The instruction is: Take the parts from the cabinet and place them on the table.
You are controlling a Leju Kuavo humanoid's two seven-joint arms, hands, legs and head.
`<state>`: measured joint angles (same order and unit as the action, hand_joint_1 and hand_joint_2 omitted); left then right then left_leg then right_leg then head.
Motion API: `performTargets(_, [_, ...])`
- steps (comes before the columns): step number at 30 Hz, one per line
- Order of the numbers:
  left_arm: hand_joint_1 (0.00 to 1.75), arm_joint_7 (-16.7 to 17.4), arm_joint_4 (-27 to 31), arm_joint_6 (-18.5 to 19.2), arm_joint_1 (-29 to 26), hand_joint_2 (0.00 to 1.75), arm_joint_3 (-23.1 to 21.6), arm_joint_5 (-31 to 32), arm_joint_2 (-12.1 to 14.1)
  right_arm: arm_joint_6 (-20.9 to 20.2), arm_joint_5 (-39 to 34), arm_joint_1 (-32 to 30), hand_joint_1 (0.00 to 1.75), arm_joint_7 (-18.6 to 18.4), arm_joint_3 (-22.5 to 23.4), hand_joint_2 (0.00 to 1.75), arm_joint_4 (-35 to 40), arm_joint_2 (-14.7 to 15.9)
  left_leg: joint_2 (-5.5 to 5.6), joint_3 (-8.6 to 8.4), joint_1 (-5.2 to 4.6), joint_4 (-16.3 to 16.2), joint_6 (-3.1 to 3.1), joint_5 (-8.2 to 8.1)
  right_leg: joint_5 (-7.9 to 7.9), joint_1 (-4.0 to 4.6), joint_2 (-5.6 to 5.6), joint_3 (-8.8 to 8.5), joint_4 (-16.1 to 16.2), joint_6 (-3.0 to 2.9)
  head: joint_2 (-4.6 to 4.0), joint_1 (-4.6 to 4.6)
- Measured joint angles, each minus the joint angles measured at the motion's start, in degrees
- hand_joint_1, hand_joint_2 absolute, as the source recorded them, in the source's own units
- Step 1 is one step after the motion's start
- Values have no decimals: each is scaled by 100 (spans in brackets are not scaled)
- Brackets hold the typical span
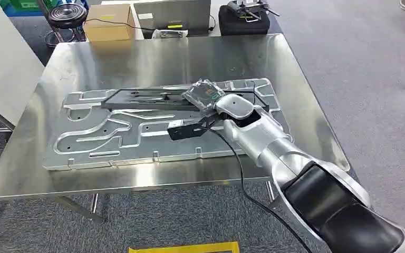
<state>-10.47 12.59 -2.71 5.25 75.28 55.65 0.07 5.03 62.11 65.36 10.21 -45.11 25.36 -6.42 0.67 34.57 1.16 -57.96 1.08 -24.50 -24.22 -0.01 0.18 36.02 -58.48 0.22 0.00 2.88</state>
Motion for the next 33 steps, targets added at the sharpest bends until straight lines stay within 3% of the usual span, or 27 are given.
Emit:
performTargets(2, [0,-17,-4,-9,-11,175,-5,26,-5,-65,46,-1,175,-9,-122,175,-138,-24,-28,17,17,-83,53,-89,43,-54,-15,-79,110,-86,0,0])
performTargets(3, [0,-39,-11,-9,-22,175,-7,33,-7,-118,53,2,175,-13,-171,175,-206,-37,-35,132,19,-349,66,-254,41,-55,-20,-90,123,-137,0,2])
performTargets(5, [0,-81,-13,13,-22,175,-7,37,-7,-197,92,-46,175,-6,-274,175,-324,-50,-34,577,19,-1282,95,-672,28,-38,-11,-100,122,-158,0,2])
performTargets(6, [0,-103,-13,30,-21,175,-9,39,-7,-216,125,-106,175,-7,-328,175,-385,-50,-35,786,20,-1678,110,-792,22,-30,-9,-105,118,-163,0,2])
performTargets(7, [0,-124,-15,41,-24,175,-11,39,-11,-206,151,-190,175,-9,-376,175,-442,-48,-36,896,20,-1845,116,-772,13,-25,-4,-116,114,-163,0,2])
performTargets(8, [0,-133,-17,48,-30,175,-13,39,-17,-193,160,-249,175,-13,-394,175,-479,-48,-37,845,21,-1683,118,-602,-3,-27,3,-129,104,-153,0,2])
performTargets(9, [0,-135,-20,50,-31,175,-15,39,-18,-190,166,-261,175,-26,-411,175,-503,-48,-39,674,24,-1302,116,-360,-19,-34,16,-139,89,-141,0,2])
performTargets(11, [0,-138,-20,44,-22,175,-15,35,-15,-149,175,-267,175,-35,-448,175,-547,-48,-48,163,42,-244,97,112,-85,-42,35,-168,25,-90,0,2])
performTargets(12, [0,-135,-20,44,-11,175,-15,28,-20,-98,182,-279,175,-33,-466,175,-569,-42,-39,58,1,-105,69,-10,-117,5,52,-149,-18,-43,0,2])
performTargets(13, [0,-140,-20,44,2,175,-15,15,-20,-55,184,-304,175,-26,-472,175,-586,-37,-27,72,1,-111,7,4,-112,1,66,-146,-17,-26,0,0])
performTargets(17, [0,-146,-20,44,6,175,-13,-13,-35,13,184,-351,175,-26,-479,175,-632,-22,-56,23,18,-42,-137,41,-162,-34,63,-175,-59,106,0,0])
performTargets(18, [0,-157,-20,35,10,175,-13,-15,-35,33,186,-352,175,-9,-481,175,-645,-22,-57,20,19,-26,-173,47,-322,-29,44,-77,-263,133,0,0])
performTargets(21, [0,-234,-20,2,0,175,-13,-39,-35,306,184,-470,175,74,-481,175,-678,-16,-65,43,11,-26,-196,54,-923,-45,32,540,-1544,192,0,0])
performTargets(22, [0,-282,-20,-15,-8,175,-13,-52,-35,412,182,-506,0,105,-481,0,-689,-5,-64,43,9,-28,-196,54,-951,-48,28,646,-1755,193,0,0])
performTargets(23, [0,-330,-20,-31,-15,175,-13,-63,-35,478,182,-527,0,146,-481,0,-698,-2,-63,36,7,-28,-195,54,-828,-48,24,604,-1670,184,0,0])
performTargets(24, [0,-374,-20,-53,-14,175,-13,-63,-35,518,182,-538,0,177,-481,0,-704,-2,-61,27,5,-28,-194,54,-621,-47,21,438,-1343,165,0,0])
performTargets(26, [0,-448,-20,-98,-5,175,-13,-57,-37,557,188,-591,0,253,-483,0,-717,-5,-56,11,1,-28,-180,57,-152,-31,17,-115,-282,86,0,0])
performTargets(27, [0,-452,-20,-133,-5,175,-13,-57,-59,594,188,-598,0,254,-483,0,-717,-7,-57,21,-4,-31,-152,63,-161,-7,17,-251,53,29,0,0])
performTargets(28, [0,-452,-20,-195,-2,0,-13,-57,-72,625,190,-603,0,269,-483,0,-717,-33,-56,28,-28,-32,-108,65,-117,22,4,-252,67,17,0,0])
performTargets(31, [0,-507,-20,-389,-5,0,-15,0,-83,675,177,-632,0,313,-479,0,-722,-61,-55,5,-7,26,-6,96,-98,42,9,-247,86,-65,0,0])
performTargets(32, [0,-529,-20,-398,-1,0,-15,20,-83,697,164,-640,0,332,-470,0,-722,-90,-53,31,-6,-9,15,64,-40,-40,-3,-292,180,-102,0,2])
performTargets(33, [0,-548,-20,-402,-6,0,-15,37,-83,736,145,-651,0,358,-455,0,-722,-103,-56,80,-7,-171,28,-70,-24,-23,-16,-311,211,-133,0,0])
